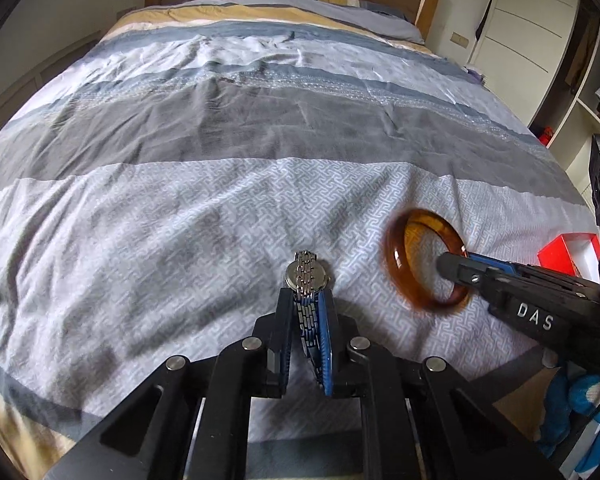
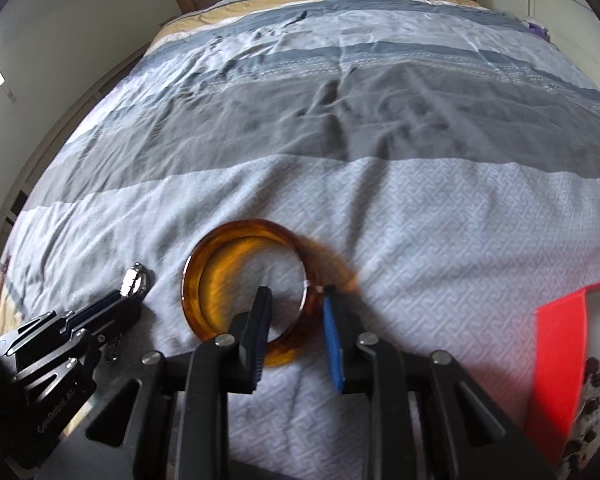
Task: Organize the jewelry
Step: 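Carry the watch and amber bangle into the red box and open both tools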
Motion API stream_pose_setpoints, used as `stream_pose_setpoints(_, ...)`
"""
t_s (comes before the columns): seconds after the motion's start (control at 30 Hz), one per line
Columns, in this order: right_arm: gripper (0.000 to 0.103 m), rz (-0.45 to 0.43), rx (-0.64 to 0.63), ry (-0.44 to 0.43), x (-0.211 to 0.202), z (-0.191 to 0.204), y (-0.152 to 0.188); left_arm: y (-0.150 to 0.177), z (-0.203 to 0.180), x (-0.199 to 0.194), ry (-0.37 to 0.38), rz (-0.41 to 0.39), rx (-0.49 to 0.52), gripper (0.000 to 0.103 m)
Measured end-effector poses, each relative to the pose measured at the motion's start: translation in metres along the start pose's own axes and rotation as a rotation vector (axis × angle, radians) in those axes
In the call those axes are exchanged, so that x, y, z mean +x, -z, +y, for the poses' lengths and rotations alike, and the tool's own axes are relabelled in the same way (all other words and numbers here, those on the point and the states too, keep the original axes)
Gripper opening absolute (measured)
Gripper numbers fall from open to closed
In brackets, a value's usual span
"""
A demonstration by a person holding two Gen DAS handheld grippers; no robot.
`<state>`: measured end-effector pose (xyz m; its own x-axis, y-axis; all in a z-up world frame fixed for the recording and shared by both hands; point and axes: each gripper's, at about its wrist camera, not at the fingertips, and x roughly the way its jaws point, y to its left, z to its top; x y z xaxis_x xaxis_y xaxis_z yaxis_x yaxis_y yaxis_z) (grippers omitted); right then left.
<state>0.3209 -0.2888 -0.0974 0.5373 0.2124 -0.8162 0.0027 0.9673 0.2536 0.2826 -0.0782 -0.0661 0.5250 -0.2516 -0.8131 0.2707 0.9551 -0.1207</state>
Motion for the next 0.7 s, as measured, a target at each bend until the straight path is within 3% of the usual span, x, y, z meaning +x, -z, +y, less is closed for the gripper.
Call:
stream_pose_setpoints(0.3, 0.009, -0.044, -0.014, -0.002, -0.03, 0.012, 0.015, 0.014, 0.014, -0.035, -0.042, -0.019, -0.007, 0.012)
stream_pose_setpoints(0.7, 0.009, -0.16, -0.008, 0.033, -0.125, 0.004, 0.037, 0.02, -0.014, -0.102, -0.025, -0.083, 0.029, 0.012)
